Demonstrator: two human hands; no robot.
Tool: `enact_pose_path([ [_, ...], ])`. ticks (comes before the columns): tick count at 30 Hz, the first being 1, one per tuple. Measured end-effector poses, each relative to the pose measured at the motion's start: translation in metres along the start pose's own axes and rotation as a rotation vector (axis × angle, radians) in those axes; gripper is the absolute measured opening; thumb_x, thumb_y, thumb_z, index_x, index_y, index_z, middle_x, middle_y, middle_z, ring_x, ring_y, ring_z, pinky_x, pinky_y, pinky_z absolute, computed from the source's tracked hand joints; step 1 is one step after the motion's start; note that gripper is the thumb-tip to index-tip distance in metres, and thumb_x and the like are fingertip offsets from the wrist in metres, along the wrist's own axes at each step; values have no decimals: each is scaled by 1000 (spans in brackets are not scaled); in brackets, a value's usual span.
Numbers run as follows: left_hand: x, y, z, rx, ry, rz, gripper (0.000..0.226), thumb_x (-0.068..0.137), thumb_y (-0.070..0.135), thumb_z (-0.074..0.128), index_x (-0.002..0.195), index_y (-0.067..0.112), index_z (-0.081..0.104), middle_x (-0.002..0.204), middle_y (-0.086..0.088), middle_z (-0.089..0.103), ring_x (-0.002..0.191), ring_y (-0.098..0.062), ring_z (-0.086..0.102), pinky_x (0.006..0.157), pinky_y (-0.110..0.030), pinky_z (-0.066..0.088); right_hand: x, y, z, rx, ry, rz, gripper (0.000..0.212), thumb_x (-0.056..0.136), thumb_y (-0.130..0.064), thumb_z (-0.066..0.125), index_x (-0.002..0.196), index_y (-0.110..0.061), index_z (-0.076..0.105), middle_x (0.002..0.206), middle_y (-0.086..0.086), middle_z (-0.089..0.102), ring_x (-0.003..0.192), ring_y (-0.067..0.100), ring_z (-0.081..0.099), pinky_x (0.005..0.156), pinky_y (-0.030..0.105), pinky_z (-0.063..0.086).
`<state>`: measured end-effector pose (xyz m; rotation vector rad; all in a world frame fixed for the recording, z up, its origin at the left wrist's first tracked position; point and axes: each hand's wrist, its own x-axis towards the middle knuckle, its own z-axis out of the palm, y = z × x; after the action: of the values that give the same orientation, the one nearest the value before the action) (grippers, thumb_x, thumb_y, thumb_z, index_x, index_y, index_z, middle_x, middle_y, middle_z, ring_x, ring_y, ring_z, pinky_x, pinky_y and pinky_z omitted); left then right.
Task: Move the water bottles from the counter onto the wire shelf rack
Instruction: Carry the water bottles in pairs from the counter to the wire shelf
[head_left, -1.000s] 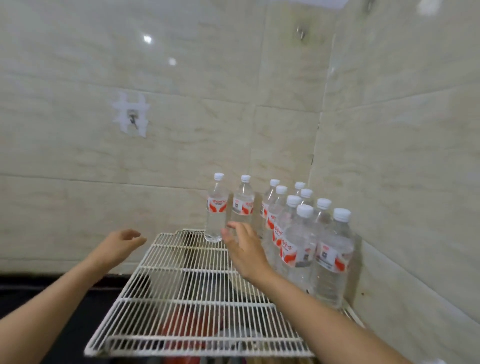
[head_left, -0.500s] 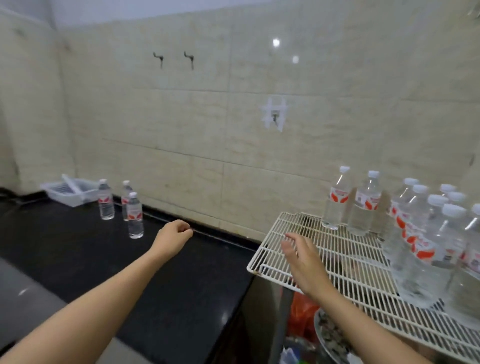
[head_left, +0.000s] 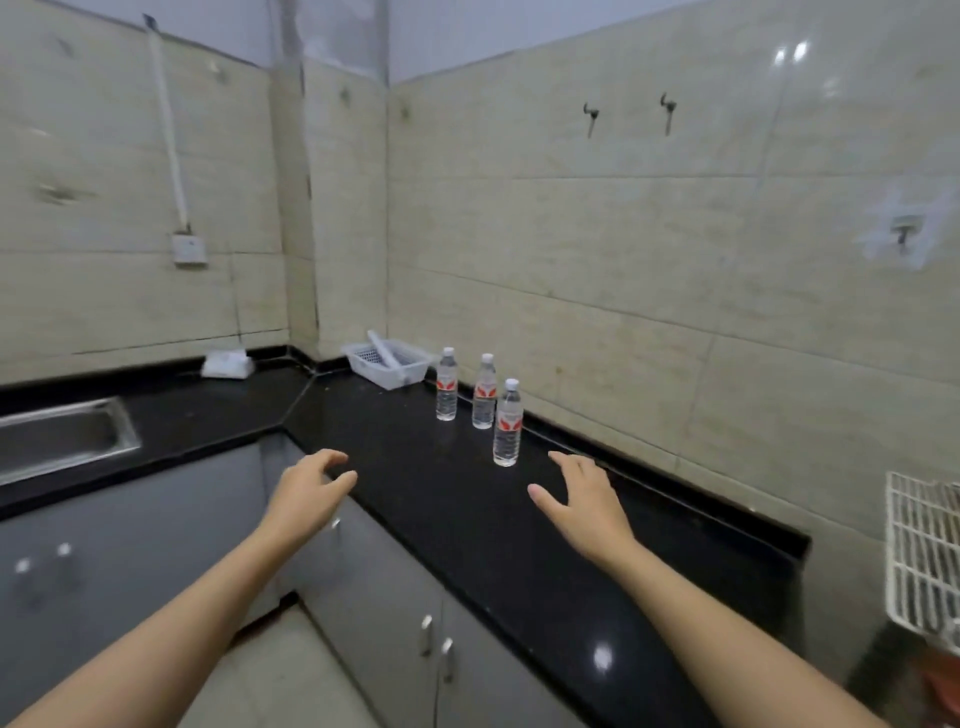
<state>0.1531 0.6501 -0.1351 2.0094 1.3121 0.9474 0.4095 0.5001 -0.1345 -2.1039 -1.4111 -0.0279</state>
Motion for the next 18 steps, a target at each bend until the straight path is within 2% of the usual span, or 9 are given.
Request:
enact_pose_path([
  [7,28,-82,-20,-63,12,-140,30,88,13,55,117,3,58,124,-17,58,116,-32,52,98,-41,40,46,-44,66,13,-149,-23,58,87,-46,49,138,-23,31,143,3,36,132,19,29,107,35,30],
  [12,48,-107,12,-106,-40,-210,28,88,11,56,115,2,58,124,-16,59,116,-31,52,97,-38,40,82,-36,107,21,-233,-3,58,88,-45,48,138,-22,31,144,3,34,134,20,27,109,35,28],
  [18,122,-110,54,-93,-54,-231,29,88,12,56,116,4,58,125,-14,58,117,-28,51,97,-35,39,168,-6,146,77,-256,22,59,87,-45,49,138,-21,31,143,4,35,133,20,30,108,36,30],
])
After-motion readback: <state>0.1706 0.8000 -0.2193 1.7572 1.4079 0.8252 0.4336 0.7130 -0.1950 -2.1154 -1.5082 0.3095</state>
